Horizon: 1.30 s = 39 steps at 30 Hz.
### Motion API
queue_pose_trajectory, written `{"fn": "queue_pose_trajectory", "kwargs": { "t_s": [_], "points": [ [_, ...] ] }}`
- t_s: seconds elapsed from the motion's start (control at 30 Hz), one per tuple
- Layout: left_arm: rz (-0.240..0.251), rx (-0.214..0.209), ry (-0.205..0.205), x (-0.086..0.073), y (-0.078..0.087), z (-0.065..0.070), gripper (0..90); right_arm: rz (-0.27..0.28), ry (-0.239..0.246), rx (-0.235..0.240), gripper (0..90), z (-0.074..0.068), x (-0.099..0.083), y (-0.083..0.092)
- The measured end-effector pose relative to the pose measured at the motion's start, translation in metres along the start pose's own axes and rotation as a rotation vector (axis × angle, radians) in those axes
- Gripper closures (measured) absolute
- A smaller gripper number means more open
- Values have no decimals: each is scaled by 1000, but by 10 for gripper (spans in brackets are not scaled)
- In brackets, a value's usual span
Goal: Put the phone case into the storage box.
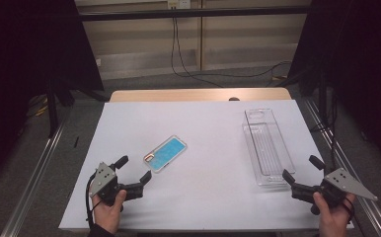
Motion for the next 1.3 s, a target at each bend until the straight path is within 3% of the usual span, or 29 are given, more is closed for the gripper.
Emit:
{"fn": "queue_pose_trajectory", "kwargs": {
  "t_s": [0.07, 0.2, 0.3, 0.37, 0.43, 0.53, 0.83, 0.87, 1.07, 1.13, 1.3],
  "points": [
    [6, 1, -18, 4, -1, 1, 31, 1, -2, -1, 0, 1, 0, 0],
    [27, 0, 0, 10, -5, 1, 30, 3, -1, 0, 0, 0, 0, 0],
    [35, -3, -13, 12, -9, 2, 28, 3, 2, 2, 1, 0, 0, 0],
    [38, -11, 3, 13, -13, 2, 24, 4, 0, 2, 0, 0, 0, 0],
    [38, -4, -12, 15, -16, 1, 24, 5, 0, 2, 0, 0, 0, 0],
    [43, -2, -2, 18, -23, -1, 25, 7, 0, 1, 1, 0, 1, 1],
    [61, 36, -38, 27, -40, -4, 15, 5, -2, 3, 1, 0, 0, 1],
    [60, 19, -34, 29, -42, -2, 12, 4, -1, 4, 1, 0, 0, 1],
    [74, 28, -48, 35, -50, -2, 11, 5, -4, 1, 1, 1, 0, 1],
    [69, 36, -61, 37, -55, -4, 15, 5, -4, 3, 1, 1, 0, 1],
    [52, 44, -43, 35, -64, -7, 39, 6, 1, 7, 0, 0, 0, 0]
  ]
}}
Point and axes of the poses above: each handheld gripper's, and its own axes: y roughly backward along the jaws, x roughly out of its top, z roughly to its right, the point moved 7 cm from there along -y, roughly forward along the jaws, and after that the axes turned 5 degrees about -z, right-handed, at the moved point
